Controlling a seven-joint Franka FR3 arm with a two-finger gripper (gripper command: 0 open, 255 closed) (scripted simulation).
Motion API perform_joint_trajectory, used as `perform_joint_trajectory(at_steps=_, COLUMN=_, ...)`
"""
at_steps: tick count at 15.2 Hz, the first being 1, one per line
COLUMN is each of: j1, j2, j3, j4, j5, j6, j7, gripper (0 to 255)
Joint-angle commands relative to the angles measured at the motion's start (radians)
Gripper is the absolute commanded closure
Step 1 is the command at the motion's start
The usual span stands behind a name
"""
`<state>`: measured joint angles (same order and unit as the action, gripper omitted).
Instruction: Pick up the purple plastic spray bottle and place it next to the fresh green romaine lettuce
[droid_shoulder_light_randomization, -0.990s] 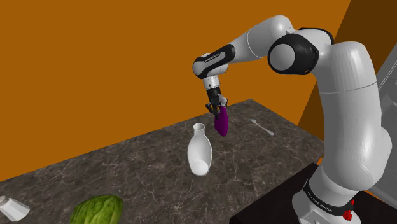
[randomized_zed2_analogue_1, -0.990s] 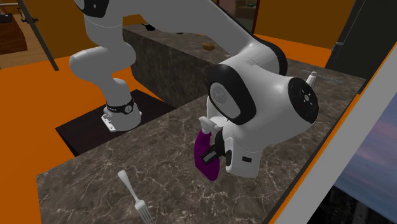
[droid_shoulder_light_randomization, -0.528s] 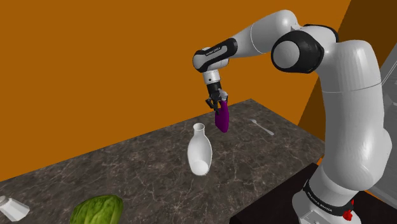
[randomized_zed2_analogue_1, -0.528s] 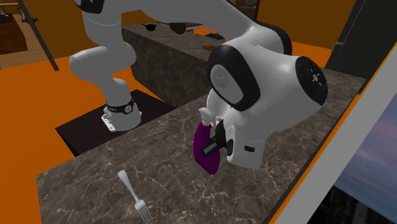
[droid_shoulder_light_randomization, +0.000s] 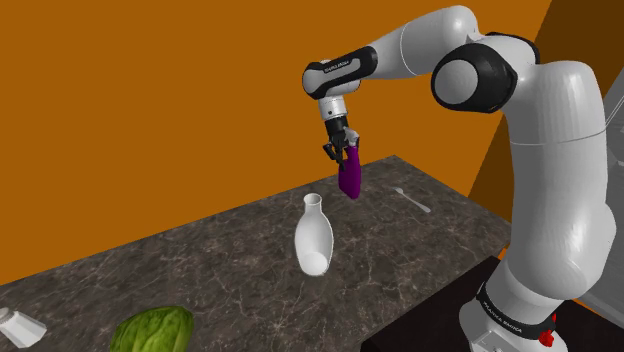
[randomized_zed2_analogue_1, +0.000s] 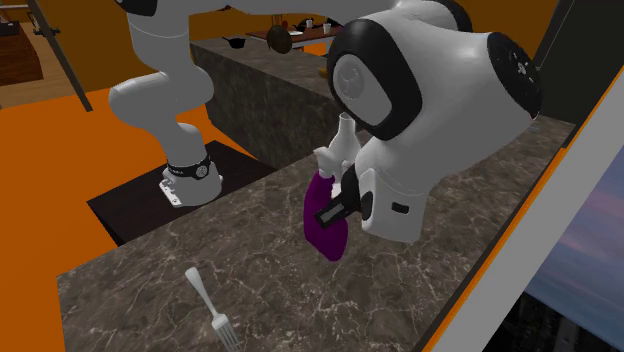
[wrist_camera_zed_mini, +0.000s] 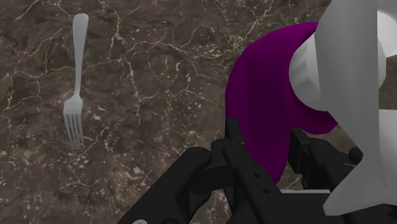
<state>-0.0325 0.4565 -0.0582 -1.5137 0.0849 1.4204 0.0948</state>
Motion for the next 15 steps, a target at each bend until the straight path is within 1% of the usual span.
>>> perform_joint_trajectory(at_steps=1, j1=0.0, j2=-0.007, j3=0.0, j4=0.015, j5=0.0, j6=-0.022, j7=0.001, gripper=255)
perform_joint_trajectory(at_steps=15, j1=-0.004, j2=-0.028, j3=-0.001, j4=0.171, j5=0.0, j6=-0.199, j7=0.013, gripper=255)
